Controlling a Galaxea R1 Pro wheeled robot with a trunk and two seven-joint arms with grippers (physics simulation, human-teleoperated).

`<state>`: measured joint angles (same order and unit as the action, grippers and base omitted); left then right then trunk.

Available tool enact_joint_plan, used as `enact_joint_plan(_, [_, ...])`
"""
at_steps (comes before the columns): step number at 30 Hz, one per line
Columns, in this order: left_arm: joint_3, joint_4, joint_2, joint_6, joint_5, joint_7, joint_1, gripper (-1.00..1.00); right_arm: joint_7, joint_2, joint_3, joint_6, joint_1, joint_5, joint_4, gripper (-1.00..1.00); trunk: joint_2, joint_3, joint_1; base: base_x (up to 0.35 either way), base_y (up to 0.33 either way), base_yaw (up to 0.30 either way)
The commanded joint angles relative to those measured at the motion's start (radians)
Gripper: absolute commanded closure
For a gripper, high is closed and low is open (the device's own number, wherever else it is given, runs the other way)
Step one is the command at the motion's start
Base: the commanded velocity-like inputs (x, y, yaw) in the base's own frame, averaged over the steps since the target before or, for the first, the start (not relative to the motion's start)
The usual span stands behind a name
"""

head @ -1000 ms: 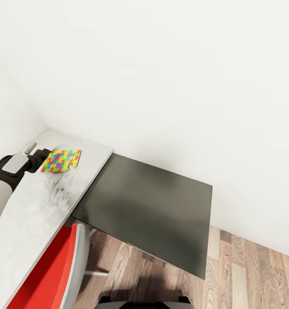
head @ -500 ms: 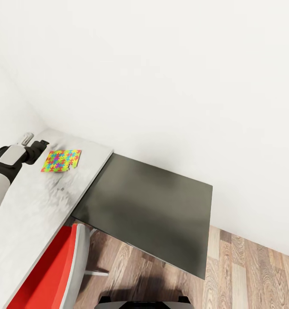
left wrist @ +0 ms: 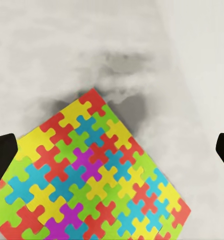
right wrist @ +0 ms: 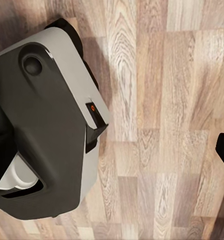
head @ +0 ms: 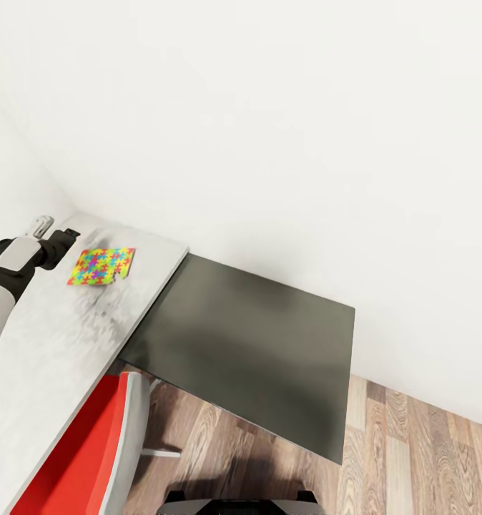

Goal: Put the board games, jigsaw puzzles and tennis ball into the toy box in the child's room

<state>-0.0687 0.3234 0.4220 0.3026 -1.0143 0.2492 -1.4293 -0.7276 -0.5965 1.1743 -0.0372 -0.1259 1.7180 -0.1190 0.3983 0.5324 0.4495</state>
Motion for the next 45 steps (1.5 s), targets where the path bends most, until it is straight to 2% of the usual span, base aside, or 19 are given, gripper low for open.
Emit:
enact_joint_plan(1, [-0.007,0.002,0.001,0.002,-0.009,0.008,0.000,-1.00,-0.001,-0.001,0.008,-0.004,0.000,0.007,-0.001,-1.00,0.002,0.003,0.000,0.000,0.000,0.000])
enact_joint_plan(14, [-0.012,0.000,0.008,-0.040,-0.004,-0.005,-0.001,-1.00,-0.001,-0.002,0.008,-0.011,0.003,0.008,0.001,-1.00,0.002,0.022,0.000,0.000,0.000,0.000])
enact_joint_plan(22, [-0.014,-0.006,0.009,-0.093,0.046,-0.008,-0.002,-1.00,-0.010,-0.001,0.009,-0.012,0.003,0.009,0.005,-1.00,0.002,0.035,0.000,0.000,0.000,0.000])
enact_joint_plan(24, [-0.013,-0.007,0.008,-0.110,0.073,-0.009,-0.002,-1.00,-0.016,-0.001,0.010,-0.012,0.005,0.009,0.006,-1.00,0.002,0.038,0.000,0.000,0.000,0.000])
enact_joint_plan(29, [-0.011,-0.008,0.009,-0.129,0.098,-0.009,-0.003,-1.00,-0.022,-0.001,0.010,-0.015,0.008,0.009,0.008,-1.00,0.002,0.046,0.000,0.000,0.000,0.000])
enact_joint_plan(45, [-0.008,-0.008,0.031,-0.151,0.121,-0.014,-0.003,-1.00,-0.034,-0.006,0.007,-0.031,0.017,0.010,0.010,-1.00,0.002,0.071,0.000,0.000,0.000,0.000])
